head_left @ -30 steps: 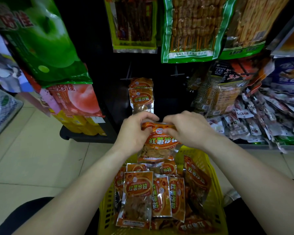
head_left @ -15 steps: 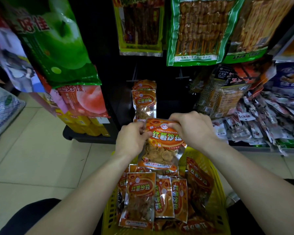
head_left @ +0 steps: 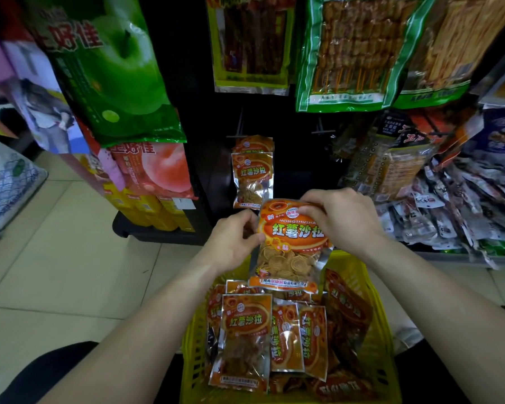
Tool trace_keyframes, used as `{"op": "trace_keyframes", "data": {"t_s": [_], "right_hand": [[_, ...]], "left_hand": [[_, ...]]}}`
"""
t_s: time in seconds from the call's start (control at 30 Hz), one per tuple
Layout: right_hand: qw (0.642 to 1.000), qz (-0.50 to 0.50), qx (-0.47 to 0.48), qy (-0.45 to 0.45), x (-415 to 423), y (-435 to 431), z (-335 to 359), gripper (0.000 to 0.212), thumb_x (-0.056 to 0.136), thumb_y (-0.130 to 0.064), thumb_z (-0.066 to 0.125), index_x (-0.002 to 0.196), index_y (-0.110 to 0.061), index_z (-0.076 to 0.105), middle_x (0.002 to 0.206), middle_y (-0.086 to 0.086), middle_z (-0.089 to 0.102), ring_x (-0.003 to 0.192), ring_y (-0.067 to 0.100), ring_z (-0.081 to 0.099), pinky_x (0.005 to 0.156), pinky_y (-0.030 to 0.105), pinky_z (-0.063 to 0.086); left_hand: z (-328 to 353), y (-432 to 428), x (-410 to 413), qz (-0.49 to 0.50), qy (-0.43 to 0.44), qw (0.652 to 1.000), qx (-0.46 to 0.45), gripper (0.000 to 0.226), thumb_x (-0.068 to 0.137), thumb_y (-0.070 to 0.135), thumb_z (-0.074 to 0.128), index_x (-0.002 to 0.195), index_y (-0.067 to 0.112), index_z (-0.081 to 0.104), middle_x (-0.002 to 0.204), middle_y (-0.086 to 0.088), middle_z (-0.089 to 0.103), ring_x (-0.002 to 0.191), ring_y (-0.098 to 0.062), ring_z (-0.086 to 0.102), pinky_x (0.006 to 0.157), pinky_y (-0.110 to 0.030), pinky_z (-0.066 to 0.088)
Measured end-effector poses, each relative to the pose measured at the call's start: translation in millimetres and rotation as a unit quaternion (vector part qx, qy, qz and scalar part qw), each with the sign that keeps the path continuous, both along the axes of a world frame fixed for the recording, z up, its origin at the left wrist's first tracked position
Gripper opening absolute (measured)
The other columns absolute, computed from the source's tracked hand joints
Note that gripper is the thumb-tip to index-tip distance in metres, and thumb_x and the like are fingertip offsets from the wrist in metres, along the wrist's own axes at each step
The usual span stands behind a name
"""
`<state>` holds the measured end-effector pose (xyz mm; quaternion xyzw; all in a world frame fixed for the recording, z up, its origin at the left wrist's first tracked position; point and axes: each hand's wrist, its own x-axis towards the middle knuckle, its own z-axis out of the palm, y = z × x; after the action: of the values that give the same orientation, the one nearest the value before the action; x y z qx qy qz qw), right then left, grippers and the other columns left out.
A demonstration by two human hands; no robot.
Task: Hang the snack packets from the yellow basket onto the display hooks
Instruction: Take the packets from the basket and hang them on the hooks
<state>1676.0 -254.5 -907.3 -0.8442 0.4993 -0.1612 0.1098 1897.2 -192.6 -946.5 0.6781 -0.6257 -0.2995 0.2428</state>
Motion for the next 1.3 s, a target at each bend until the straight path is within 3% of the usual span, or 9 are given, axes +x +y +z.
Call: {"op": "trace_keyframes", "data": {"t_s": [0.1,0.23,0.4,0.57,0.7,0.8,0.9,0.97,1.3], "right_hand": [[1.0,-0.009,0.012,-0.017,-2.0,-2.5,-1.0,0.021,0.098,-0.05,0.052,0.106,-0.037,0.066,0.097,-0.01,0.073,0.089,0.017,0.07,0.063,0.029,0.047],[0.999,-0.024,0.002,-0.025,-0.5,-3.8,-1.9,0.023,0.098,-0.05,0.052,0.107,-0.035,0.066,0.097,-0.009,0.073,0.089,0.02,0.07,0.061,0.027,0.042],[1.0,-0.011,0.011,-0.017,5.0,-3.4,-1.5,0.022,0.098,-0.05,0.051,0.107,-0.036,0.065,0.097,-0.01,0.073,0.088,0.017,0.07,0.061,0.026,0.043],[1.0,0.011,0.017,0.005,15.5,2.1,-1.5,0.024,0.098,-0.052,0.05,0.106,-0.036,0.066,0.091,-0.009,0.073,0.086,0.018,0.068,0.065,0.031,0.051],[0.999,0.027,0.001,0.042,23.0,8.3,-6.7,0.026,0.099,-0.053,0.047,0.108,-0.036,0.064,0.09,-0.007,0.072,0.085,0.021,0.068,0.064,0.032,0.049],[0.999,0.026,0.024,0.038,23.0,5.1,-8.5,0.023,0.099,-0.051,0.048,0.107,-0.037,0.064,0.092,-0.008,0.072,0.088,0.02,0.067,0.066,0.034,0.052],[0.998,0.019,0.04,0.042,17.4,-9.1,-9.9,0.02,0.099,-0.049,0.05,0.108,-0.039,0.065,0.093,-0.01,0.072,0.089,0.018,0.068,0.068,0.037,0.055],[0.998,0.015,0.028,0.057,17.3,-24.9,-13.3,0.022,0.1,-0.048,0.049,0.108,-0.036,0.065,0.092,-0.007,0.072,0.088,0.02,0.068,0.067,0.037,0.056],[0.994,-0.003,0.003,0.107,89.3,-121.7,-91.6,0.032,0.1,-0.046,0.049,0.126,-0.033,0.062,0.112,0.001,0.071,0.098,0.023,0.068,0.075,0.035,0.056]], "left_hand": [[2.5,3.2,-0.6,-0.027,-0.001,1.0,0.011,0.014,0.095,0.028,0.066,0.094,0.029,0.052,0.095,0.013,0.065,0.09,-0.004,0.062,0.069,-0.018,0.045],[-2.2,6.7,2.8,-0.015,0.024,0.999,0.015,0.03,0.083,0.029,0.08,0.092,0.037,0.052,0.099,0.013,0.07,0.096,-0.003,0.065,0.082,-0.027,0.055],[-9.5,12.9,2.3,0.043,0.0,0.999,-0.018,0.028,0.077,0.027,0.085,0.081,0.028,0.057,0.082,0.008,0.07,0.077,-0.008,0.065,0.067,-0.029,0.055],[-14.3,11.7,11.5,0.107,-0.005,0.994,0.009,0.03,0.074,0.022,0.087,0.071,0.025,0.058,0.072,0.011,0.072,0.069,0.005,0.064,0.06,-0.016,0.045],[-22.5,11.9,13.7,0.128,-0.006,0.992,0.018,0.032,0.073,0.022,0.088,0.067,0.024,0.056,0.066,0.008,0.066,0.063,-0.004,0.061,0.055,-0.015,0.038],[-27.2,11.1,14.9,0.107,0.006,0.994,0.026,0.026,0.077,0.025,0.085,0.079,0.028,0.059,0.078,0.013,0.067,0.075,-0.002,0.063,0.061,-0.008,0.041],[-28.9,12.1,18.2,0.1,0.036,0.994,0.037,0.041,0.081,0.028,0.082,0.117,0.024,0.063,0.106,0.011,0.065,0.099,-0.01,0.064,0.088,-0.027,0.054],[-30.1,11.6,22.6,0.107,0.044,0.992,0.046,0.049,0.084,0.03,0.079,0.128,0.022,0.059,0.113,0.009,0.063,0.103,-0.011,0.062,0.092,-0.031,0.053],[-95.6,-54.4,22.2,0.13,0.048,0.985,0.103,0.029,0.09,0.033,0.071,0.116,0.021,0.065,0.104,0.007,0.069,0.092,-0.009,0.063,0.075,-0.019,0.045]]}}
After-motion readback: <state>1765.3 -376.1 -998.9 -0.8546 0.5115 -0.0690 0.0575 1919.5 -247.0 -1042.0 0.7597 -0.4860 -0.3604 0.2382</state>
